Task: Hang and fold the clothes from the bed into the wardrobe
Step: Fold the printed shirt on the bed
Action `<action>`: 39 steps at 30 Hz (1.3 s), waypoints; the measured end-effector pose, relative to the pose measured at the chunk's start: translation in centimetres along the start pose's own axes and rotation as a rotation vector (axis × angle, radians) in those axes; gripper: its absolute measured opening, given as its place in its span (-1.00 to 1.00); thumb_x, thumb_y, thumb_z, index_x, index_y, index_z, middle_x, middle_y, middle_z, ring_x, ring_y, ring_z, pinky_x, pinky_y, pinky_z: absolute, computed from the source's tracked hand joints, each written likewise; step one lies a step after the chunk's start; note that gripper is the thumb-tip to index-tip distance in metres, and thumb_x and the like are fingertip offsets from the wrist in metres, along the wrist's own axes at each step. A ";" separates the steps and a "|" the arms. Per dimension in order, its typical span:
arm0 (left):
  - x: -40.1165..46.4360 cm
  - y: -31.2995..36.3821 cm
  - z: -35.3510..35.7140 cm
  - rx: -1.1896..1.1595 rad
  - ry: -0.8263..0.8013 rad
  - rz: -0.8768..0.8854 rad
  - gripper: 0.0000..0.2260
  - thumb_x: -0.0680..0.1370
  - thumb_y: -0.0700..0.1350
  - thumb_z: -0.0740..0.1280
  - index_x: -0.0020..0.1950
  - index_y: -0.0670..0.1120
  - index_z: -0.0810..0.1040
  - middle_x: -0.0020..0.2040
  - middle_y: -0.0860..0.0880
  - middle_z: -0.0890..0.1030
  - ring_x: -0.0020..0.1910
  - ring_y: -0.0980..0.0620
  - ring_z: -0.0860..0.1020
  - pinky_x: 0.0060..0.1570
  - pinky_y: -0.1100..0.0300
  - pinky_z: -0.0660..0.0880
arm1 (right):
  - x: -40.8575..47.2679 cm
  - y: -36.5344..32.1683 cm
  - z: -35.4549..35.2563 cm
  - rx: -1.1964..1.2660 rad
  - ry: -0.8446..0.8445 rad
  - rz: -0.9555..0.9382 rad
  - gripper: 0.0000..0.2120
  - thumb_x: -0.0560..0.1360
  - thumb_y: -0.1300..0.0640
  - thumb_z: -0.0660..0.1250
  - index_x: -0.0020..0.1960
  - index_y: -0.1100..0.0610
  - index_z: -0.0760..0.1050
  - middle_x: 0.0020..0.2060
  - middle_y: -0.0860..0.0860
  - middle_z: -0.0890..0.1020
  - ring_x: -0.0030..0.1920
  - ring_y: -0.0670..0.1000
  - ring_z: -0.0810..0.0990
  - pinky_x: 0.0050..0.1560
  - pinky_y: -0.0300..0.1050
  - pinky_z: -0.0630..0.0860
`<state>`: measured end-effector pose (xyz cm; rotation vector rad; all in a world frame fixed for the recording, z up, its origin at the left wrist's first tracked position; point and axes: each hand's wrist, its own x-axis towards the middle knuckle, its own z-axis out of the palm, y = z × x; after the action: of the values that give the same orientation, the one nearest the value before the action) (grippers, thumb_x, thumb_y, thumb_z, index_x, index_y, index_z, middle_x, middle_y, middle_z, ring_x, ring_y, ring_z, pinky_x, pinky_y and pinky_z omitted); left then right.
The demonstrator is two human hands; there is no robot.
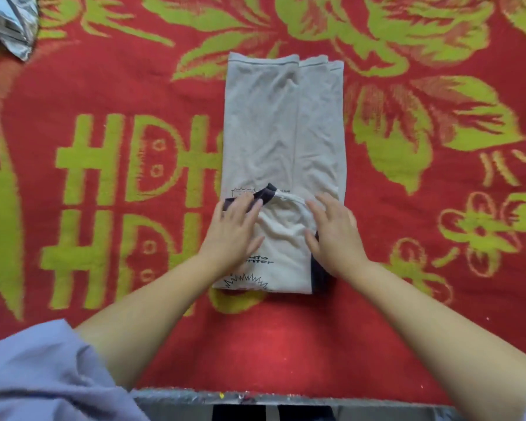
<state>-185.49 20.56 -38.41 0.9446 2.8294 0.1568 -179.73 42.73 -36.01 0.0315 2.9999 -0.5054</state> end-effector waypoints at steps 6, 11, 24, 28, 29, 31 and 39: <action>-8.9 1.7 2.7 0.077 -0.356 0.206 -0.08 0.23 0.12 0.45 0.49 -0.19 0.19 0.49 -0.24 0.25 0.47 -0.17 0.25 0.38 -0.20 0.23 | -7.5 -1.3 3.0 -0.318 -0.563 -0.259 0.13 0.03 -0.18 0.59 0.50 0.01 0.17 0.49 0.21 0.24 0.47 0.29 0.15 0.22 0.55 0.15; -7.3 0.7 3.6 0.063 -0.230 0.149 -0.51 0.46 -0.19 0.09 0.40 -0.26 0.27 0.38 -0.25 0.43 0.33 -0.19 0.45 0.30 -0.11 0.37 | -5.3 -1.1 2.3 -0.374 -0.540 -0.207 -0.13 0.35 0.22 0.43 0.54 -0.05 0.09 0.53 0.17 0.12 0.49 0.39 0.04 0.25 0.58 0.06; -1.0 -3.7 -8.3 -1.026 -1.068 -0.352 -0.89 0.35 -0.22 0.25 -0.23 -0.23 0.53 -0.31 -0.13 0.52 -0.30 0.00 0.46 -0.28 0.17 0.39 | 2.6 1.3 -8.0 0.562 -1.171 0.176 -0.78 0.47 0.32 0.27 -0.08 0.01 0.53 -0.26 0.01 0.47 -0.23 -0.06 0.44 -0.23 -0.13 0.34; 1.9 -5.5 -5.3 -1.397 -0.460 -0.815 -0.89 0.57 -0.21 0.27 0.03 -0.14 0.58 -0.06 -0.11 0.65 -0.15 0.00 0.58 -0.11 0.16 0.47 | 5.9 3.2 -5.3 0.819 -0.446 0.528 -0.67 0.53 0.03 0.36 0.27 0.05 0.47 0.07 0.07 0.57 0.02 0.00 0.54 -0.02 -0.15 0.42; 2.4 -5.2 -3.9 -1.431 -0.299 -0.932 -0.92 0.59 -0.14 0.27 0.00 -0.08 0.56 -0.04 -0.09 0.64 -0.13 -0.01 0.59 -0.11 0.15 0.50 | 6.2 2.9 -4.6 0.777 -0.354 0.599 -0.54 0.53 -0.07 0.33 0.36 0.07 0.38 0.12 0.06 0.54 0.08 0.02 0.52 0.04 -0.14 0.41; 2.5 -3.7 -1.1 -1.277 -0.137 -1.014 -0.87 0.60 -0.03 0.26 -0.04 -0.05 0.54 -0.01 -0.07 0.64 -0.04 -0.07 0.60 -0.02 0.06 0.50 | 5.8 2.0 -2.8 0.562 -0.321 0.633 -0.39 0.52 -0.18 0.28 0.45 0.10 0.25 0.24 0.10 0.50 0.21 0.11 0.50 0.13 -0.07 0.40; 1.8 -0.7 1.4 -0.809 0.328 -0.927 -0.78 0.66 -0.11 0.14 -0.04 -0.23 0.44 -0.20 -0.19 0.53 -0.22 -0.19 0.45 -0.28 0.08 0.16 | 5.1 2.8 0.2 0.287 0.050 0.440 -0.77 0.62 0.08 0.14 0.16 0.21 0.40 0.06 0.22 0.59 0.03 0.32 0.54 -0.09 0.13 0.42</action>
<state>-187.04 21.13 -40.11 -0.5822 2.6891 1.2534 -184.68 45.29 -37.61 0.7129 2.8067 -0.8756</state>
